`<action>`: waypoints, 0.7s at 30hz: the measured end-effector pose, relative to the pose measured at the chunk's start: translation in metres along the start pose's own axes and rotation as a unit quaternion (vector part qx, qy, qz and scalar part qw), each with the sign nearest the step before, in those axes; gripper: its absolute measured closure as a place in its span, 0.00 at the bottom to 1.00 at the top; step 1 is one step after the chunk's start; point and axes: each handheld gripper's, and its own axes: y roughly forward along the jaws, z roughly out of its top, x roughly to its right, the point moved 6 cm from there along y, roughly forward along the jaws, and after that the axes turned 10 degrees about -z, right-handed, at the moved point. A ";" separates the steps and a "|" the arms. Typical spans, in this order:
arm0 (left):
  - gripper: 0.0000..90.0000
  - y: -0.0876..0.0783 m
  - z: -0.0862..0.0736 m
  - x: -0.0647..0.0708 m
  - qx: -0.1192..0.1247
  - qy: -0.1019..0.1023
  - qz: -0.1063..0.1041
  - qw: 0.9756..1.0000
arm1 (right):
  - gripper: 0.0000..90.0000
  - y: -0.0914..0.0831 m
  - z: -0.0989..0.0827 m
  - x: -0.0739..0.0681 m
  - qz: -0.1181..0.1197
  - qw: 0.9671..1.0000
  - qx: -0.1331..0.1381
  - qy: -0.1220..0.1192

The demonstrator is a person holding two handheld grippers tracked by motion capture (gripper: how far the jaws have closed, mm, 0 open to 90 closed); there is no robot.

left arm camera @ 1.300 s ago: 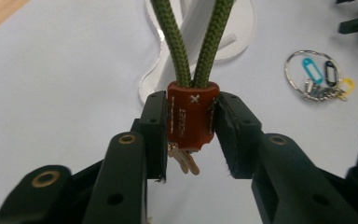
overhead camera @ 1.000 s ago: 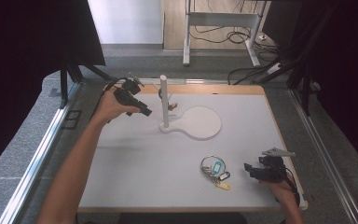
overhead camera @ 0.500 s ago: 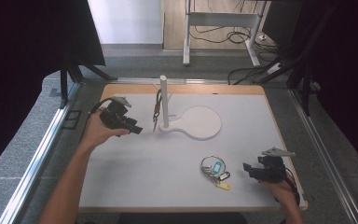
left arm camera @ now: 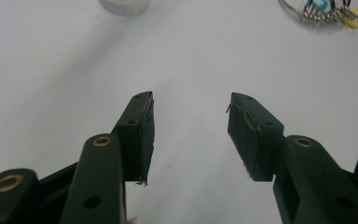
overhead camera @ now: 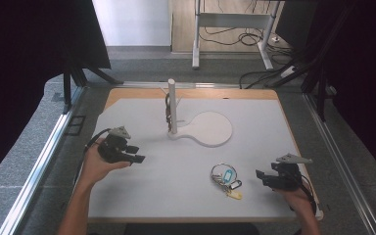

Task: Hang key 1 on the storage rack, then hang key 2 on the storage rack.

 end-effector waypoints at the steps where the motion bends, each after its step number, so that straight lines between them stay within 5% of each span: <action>1: 0.57 0.001 -0.004 0.001 -0.003 -0.003 0.001 1.000 | 0.31 0.000 0.000 0.000 0.000 1.000 0.000 -0.001; 4: 0.57 0.004 -0.012 0.005 0.000 -0.004 -0.001 1.000 | 0.31 0.000 0.001 0.000 0.000 1.000 0.000 -0.002; 10: 0.56 0.010 -0.023 0.016 -0.029 0.014 0.010 0.999 | 0.31 0.001 0.001 0.000 0.000 1.000 0.001 -0.002; 14: 0.56 0.006 -0.027 0.016 -0.012 0.004 0.007 1.000 | 0.31 -0.002 0.004 0.001 0.001 1.000 0.006 0.005; 19: 0.56 0.007 -0.035 0.011 -0.023 -0.003 0.019 1.000 | 0.31 -0.001 0.005 0.000 -0.001 1.000 0.003 0.004; 21: 0.56 0.008 -0.033 0.014 -0.011 -0.005 0.005 1.000 | 0.31 -0.003 0.007 0.000 -0.004 1.000 0.003 0.001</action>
